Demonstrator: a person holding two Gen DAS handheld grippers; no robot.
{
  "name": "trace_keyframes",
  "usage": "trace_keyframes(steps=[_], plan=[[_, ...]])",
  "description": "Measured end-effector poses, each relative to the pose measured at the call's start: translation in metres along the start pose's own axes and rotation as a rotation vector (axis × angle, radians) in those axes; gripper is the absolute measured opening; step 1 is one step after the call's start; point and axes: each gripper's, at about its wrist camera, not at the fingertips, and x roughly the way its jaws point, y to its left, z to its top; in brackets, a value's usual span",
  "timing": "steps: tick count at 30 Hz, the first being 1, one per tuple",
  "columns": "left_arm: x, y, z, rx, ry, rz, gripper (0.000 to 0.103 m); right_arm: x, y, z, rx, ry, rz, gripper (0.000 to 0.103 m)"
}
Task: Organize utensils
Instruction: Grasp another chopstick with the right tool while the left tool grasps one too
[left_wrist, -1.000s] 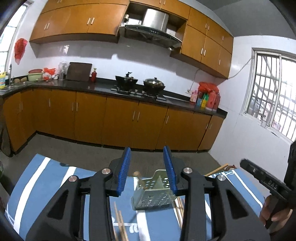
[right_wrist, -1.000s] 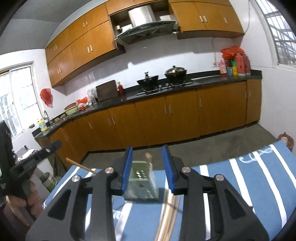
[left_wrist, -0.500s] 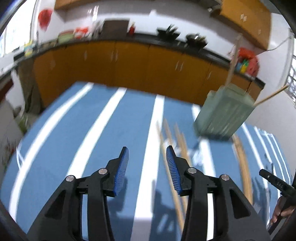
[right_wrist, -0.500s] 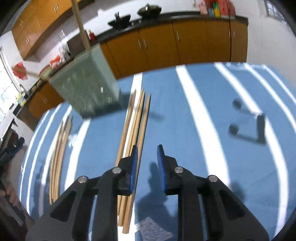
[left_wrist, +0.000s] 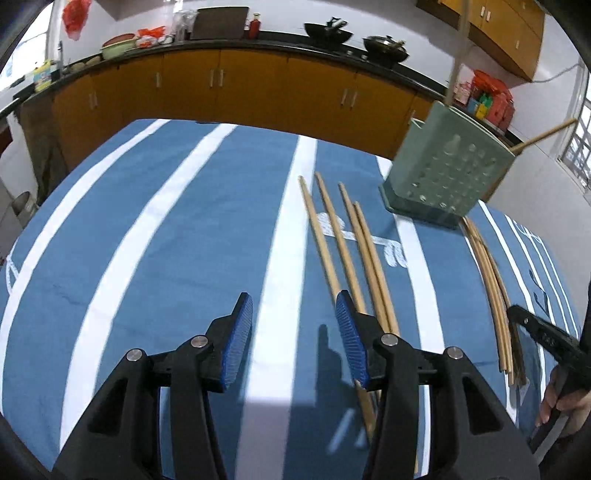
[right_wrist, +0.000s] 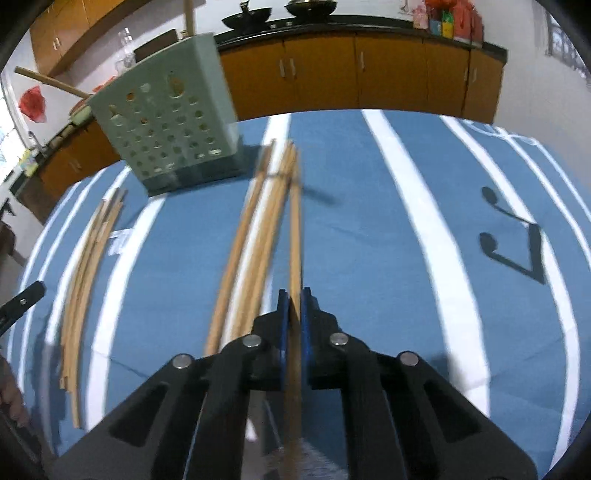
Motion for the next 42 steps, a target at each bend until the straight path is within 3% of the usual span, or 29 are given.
trace_keyframes(steps=[4, 10, 16, 20, 24, 31, 42], plan=[[0.004, -0.008, -0.004, 0.022, 0.013, -0.014, 0.048, -0.001, -0.022, 0.003, 0.069, -0.012, -0.042, 0.008], [0.012, -0.020, -0.010, 0.057, 0.042, -0.022, 0.045, -0.002, -0.027, 0.002, 0.067, -0.019, -0.049, 0.008], [0.021, -0.032, -0.015, 0.099, 0.076, 0.007, 0.028, -0.002, -0.027, 0.002, 0.064, -0.020, -0.049, 0.008], [0.024, -0.042, -0.018, 0.151, 0.060, 0.077, 0.017, -0.004, -0.025, -0.001, 0.054, -0.016, -0.049, 0.008], [0.028, -0.036, -0.011, 0.140, 0.055, 0.099, 0.009, -0.005, -0.023, -0.003, 0.037, -0.022, -0.051, 0.009], [0.039, -0.010, 0.009, 0.097, 0.037, 0.145, 0.008, -0.001, -0.022, 0.002, 0.016, -0.037, -0.061, 0.008], [0.042, 0.007, 0.017, 0.067, 0.023, 0.083, 0.008, 0.008, -0.025, 0.012, 0.031, -0.056, -0.045, 0.008]])
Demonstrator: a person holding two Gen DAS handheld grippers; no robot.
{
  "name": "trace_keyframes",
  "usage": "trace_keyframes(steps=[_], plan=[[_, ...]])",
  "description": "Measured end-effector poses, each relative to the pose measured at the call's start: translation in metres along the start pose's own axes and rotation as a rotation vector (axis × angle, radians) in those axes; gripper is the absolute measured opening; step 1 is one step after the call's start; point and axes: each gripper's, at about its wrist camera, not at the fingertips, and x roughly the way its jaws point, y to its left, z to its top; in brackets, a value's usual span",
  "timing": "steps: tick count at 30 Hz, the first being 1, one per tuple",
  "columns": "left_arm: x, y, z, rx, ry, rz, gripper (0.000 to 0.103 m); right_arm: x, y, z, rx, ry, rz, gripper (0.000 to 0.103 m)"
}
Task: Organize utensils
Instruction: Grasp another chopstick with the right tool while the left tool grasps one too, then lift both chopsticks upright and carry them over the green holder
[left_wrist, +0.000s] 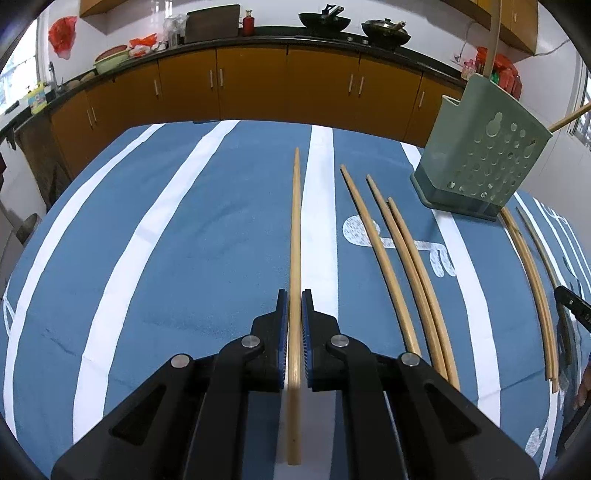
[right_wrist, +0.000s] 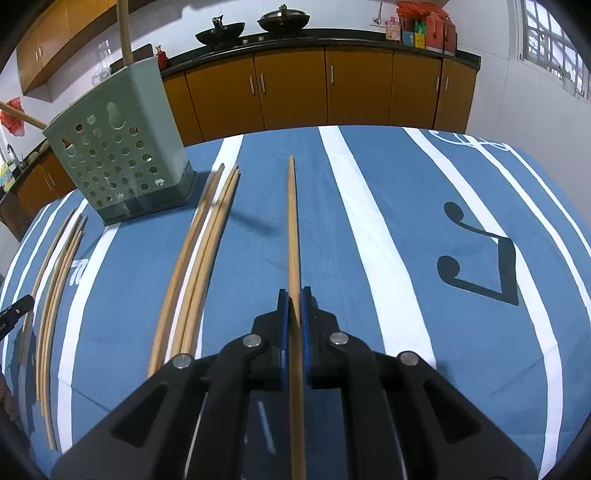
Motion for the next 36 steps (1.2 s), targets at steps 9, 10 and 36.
trace_keyframes(steps=[9, 10, 36], plan=[[0.000, 0.001, 0.000, -0.003, 0.000, -0.004, 0.009, 0.001, 0.001, 0.001, -0.001, 0.001, -0.003, 0.008], [0.000, 0.001, 0.000, -0.002, 0.000, -0.003, 0.009, 0.001, 0.001, 0.001, 0.000, 0.001, -0.002, 0.008], [-0.035, 0.003, -0.001, 0.042, -0.046, -0.005, 0.007, -0.049, -0.009, 0.003, -0.004, -0.091, 0.029, 0.008]])
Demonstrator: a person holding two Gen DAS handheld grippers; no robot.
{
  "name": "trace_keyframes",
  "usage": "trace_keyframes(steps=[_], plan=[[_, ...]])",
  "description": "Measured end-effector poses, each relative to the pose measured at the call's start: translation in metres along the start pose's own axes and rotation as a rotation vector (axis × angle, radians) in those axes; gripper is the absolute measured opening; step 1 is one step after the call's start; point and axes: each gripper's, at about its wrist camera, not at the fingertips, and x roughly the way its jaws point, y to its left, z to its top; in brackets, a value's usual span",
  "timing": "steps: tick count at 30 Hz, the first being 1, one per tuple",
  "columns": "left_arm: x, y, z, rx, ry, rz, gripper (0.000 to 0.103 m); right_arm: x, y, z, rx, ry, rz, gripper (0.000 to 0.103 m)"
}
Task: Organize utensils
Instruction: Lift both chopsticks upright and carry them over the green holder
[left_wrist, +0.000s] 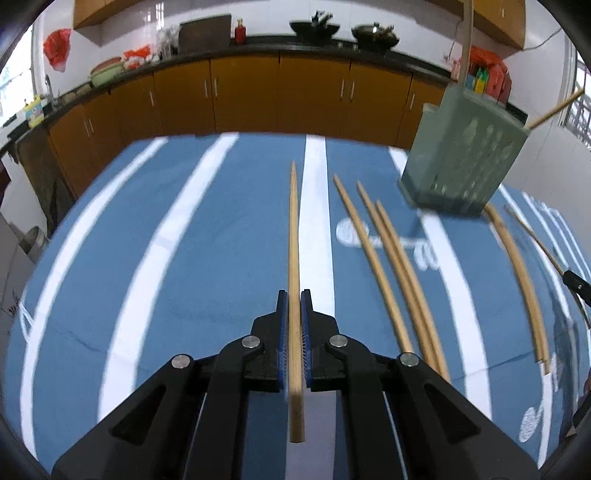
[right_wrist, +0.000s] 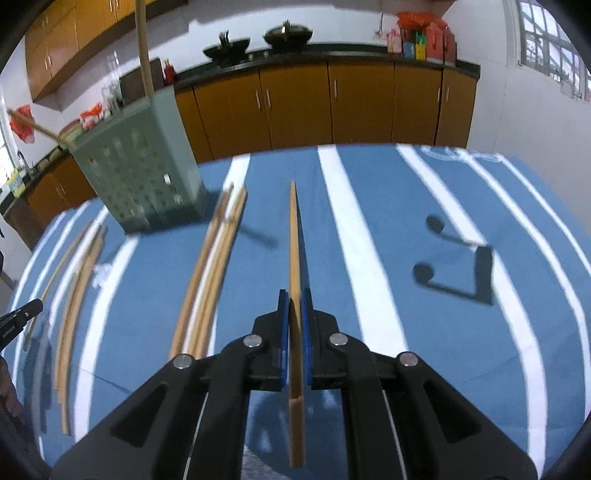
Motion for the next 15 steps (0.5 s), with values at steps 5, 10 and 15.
trace_keyframes(steps=[5, 10, 15], plan=[[-0.031, 0.006, 0.019, -0.016, -0.089, -0.017, 0.007, -0.033, -0.005, 0.019, 0.014, -0.103, 0.009, 0.008], [-0.061, 0.012, 0.042, -0.059, -0.183, -0.056, 0.007, -0.058, -0.004, 0.038, 0.014, -0.194, 0.022, 0.008], [-0.075, 0.010, 0.054, -0.063, -0.237, -0.066, 0.007, -0.067, 0.000, 0.046, 0.005, -0.227, 0.031, 0.008]])
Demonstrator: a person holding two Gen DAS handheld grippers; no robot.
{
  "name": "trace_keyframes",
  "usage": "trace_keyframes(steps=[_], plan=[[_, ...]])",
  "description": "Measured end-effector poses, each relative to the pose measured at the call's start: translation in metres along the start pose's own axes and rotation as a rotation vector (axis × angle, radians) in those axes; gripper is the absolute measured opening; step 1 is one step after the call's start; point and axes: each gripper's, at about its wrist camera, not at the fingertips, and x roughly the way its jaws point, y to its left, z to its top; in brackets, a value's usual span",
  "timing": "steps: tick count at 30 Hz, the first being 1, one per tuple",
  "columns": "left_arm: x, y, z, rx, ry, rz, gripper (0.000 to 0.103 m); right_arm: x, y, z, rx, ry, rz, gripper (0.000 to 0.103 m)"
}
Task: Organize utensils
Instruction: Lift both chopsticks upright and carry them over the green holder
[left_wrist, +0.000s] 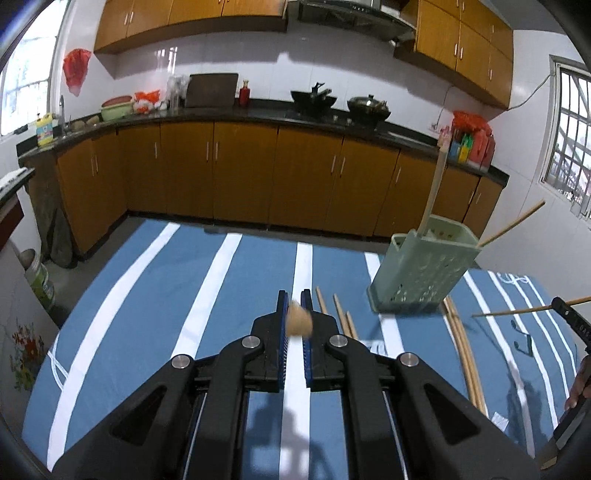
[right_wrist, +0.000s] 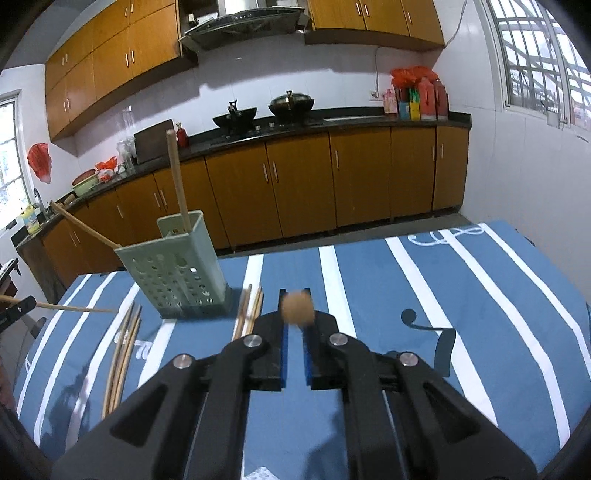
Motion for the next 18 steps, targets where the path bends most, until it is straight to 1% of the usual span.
trace_keyframes(steps=[6, 10, 14, 18], plan=[[-0.002, -0.004, 0.006, 0.003, -0.016, -0.009, 0.007, -0.003, 0.003, 0.004, -0.001, -0.018, 0.005, 0.008], [-0.009, -0.004, 0.012, 0.007, -0.031, -0.023, 0.007, -0.012, 0.003, 0.014, -0.002, -0.053, 0.022, 0.008], [-0.022, -0.008, 0.020, 0.017, -0.050, -0.048, 0.007, -0.029, 0.006, 0.032, -0.005, -0.082, 0.069, 0.008], [-0.040, -0.020, 0.030, 0.042, -0.078, -0.098, 0.007, -0.049, 0.014, 0.050, -0.016, -0.108, 0.134, 0.008]])
